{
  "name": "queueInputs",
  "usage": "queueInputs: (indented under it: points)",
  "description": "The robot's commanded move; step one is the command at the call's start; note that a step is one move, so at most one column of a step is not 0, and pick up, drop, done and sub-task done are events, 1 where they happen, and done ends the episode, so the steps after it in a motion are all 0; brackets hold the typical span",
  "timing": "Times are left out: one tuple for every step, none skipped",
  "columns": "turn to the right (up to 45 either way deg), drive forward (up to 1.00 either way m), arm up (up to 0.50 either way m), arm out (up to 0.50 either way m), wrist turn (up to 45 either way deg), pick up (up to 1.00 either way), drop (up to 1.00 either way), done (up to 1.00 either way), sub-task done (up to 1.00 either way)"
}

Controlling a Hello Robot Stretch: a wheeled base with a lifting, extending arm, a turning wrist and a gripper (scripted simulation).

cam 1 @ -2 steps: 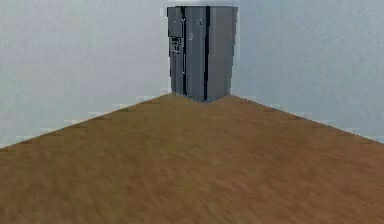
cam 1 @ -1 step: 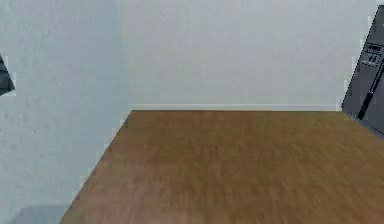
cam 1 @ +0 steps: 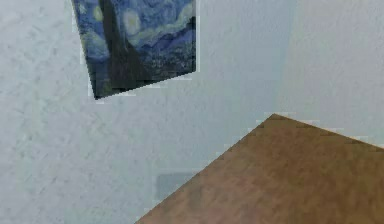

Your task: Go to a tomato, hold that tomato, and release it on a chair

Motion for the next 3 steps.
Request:
queueInputs:
  points:
    - [0.0,0.15,0.0,0.0,0.0,0.0,0.0,0.0,0.0]
    - [-45.0,0.0,0.0,0.0,0.0,0.0,0.0,0.0,0.0]
    - [-42.0,0.0,0.0,0.0,0.0,0.0,0.0,0.0,0.0]
